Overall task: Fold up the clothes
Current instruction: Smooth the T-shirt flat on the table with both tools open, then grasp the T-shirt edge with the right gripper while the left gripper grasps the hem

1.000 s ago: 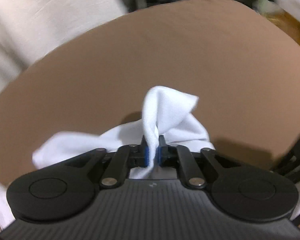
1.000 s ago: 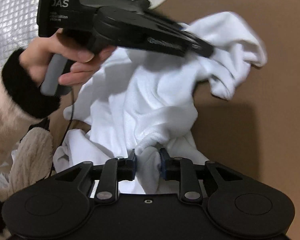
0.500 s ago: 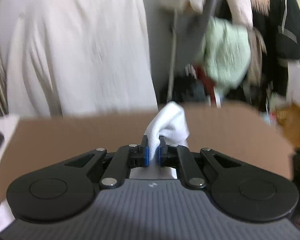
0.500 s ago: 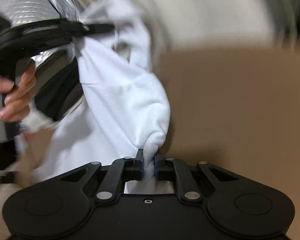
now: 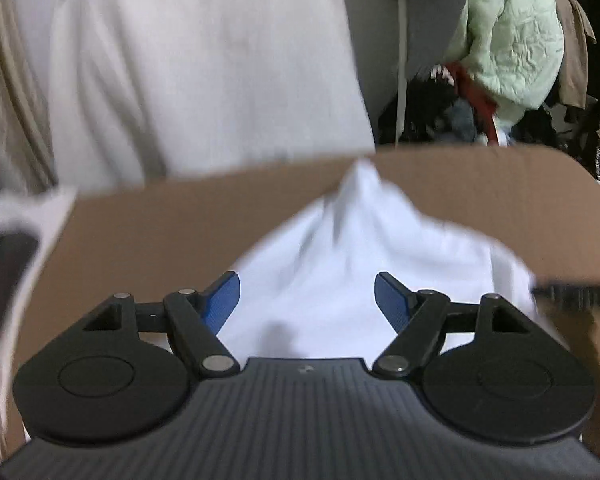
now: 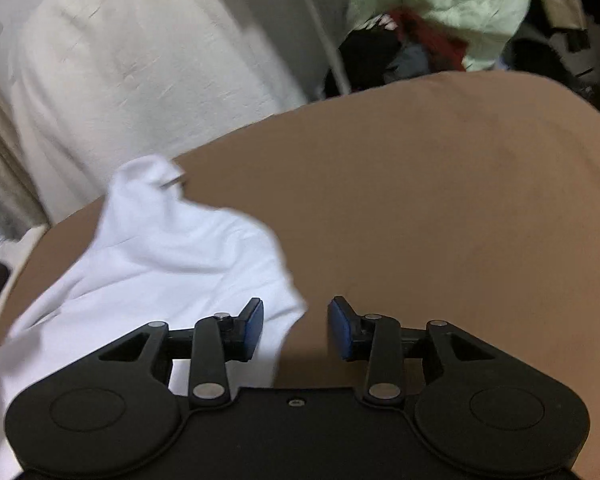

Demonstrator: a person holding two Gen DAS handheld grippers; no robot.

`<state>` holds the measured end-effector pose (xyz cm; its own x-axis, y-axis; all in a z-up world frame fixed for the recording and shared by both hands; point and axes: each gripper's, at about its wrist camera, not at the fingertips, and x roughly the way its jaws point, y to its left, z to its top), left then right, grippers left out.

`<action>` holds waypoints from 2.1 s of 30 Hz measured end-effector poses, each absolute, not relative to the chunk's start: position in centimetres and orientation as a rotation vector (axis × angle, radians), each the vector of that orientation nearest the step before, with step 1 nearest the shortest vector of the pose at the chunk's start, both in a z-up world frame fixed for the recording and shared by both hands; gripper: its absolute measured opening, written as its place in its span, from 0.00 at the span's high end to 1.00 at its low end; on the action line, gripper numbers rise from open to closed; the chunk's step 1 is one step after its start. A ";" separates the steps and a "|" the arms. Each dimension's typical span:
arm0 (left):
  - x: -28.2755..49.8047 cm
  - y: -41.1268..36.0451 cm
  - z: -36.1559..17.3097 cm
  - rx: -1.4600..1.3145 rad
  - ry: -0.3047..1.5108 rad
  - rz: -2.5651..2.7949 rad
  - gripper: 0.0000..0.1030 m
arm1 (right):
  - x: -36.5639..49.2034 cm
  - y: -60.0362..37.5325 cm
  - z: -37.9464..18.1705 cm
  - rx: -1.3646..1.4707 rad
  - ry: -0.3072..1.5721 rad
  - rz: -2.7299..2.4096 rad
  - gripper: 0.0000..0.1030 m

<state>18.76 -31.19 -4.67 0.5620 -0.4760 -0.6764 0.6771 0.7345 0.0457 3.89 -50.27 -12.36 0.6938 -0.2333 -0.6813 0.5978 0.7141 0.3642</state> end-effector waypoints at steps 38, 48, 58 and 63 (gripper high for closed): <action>4.8 -22.3 -9.3 -0.023 0.821 -0.596 0.28 | -9.2 -42.0 -14.4 1.247 0.678 -0.522 0.40; 4.7 -22.4 -10.1 -0.013 0.881 -0.605 0.28 | -8.5 -41.2 -13.1 1.234 0.667 -0.508 0.39; 6.1 -20.2 -10.6 -0.059 0.862 -0.540 0.28 | -6.2 -40.9 -14.8 1.191 0.770 -0.519 0.38; 6.3 -20.1 -11.3 -0.050 0.855 -0.580 0.28 | -5.2 -40.8 -15.4 1.104 0.748 -0.500 0.47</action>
<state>6.31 -20.07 -11.34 0.5123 -0.5014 -0.6972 0.4620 0.8453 -0.2684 -5.24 -40.76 -15.38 0.6590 0.0006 -0.7522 0.6952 0.3812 0.6094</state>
